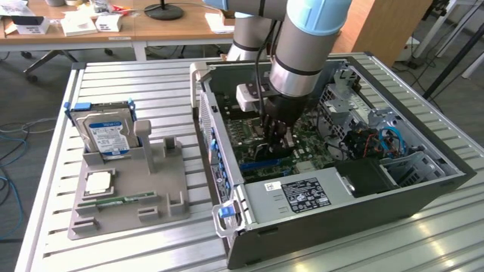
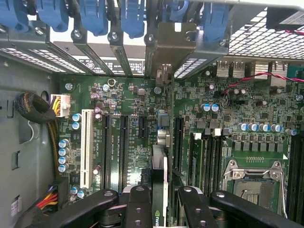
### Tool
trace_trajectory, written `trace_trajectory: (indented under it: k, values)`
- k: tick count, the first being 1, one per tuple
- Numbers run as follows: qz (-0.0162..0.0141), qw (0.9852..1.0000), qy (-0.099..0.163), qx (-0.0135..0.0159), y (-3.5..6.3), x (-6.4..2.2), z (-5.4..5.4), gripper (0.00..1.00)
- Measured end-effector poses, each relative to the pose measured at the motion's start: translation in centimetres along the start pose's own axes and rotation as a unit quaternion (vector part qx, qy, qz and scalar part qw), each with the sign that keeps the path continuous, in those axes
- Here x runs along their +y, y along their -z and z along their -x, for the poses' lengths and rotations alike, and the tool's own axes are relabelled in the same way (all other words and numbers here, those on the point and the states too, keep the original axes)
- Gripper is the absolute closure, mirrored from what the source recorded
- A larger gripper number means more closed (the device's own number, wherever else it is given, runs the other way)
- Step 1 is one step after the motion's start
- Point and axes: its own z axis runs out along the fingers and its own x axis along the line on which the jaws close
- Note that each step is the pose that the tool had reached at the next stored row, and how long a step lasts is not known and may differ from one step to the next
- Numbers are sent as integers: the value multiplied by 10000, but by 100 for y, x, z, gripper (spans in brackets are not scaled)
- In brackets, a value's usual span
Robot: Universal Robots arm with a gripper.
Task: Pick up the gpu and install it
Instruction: 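Insert the gpu into the slot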
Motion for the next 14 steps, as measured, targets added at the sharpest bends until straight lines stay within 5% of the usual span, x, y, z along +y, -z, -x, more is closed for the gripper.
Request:
trace_trajectory:
  k: [14]
  values:
    - [-2,10000,-50,0,-4,1,0,74]
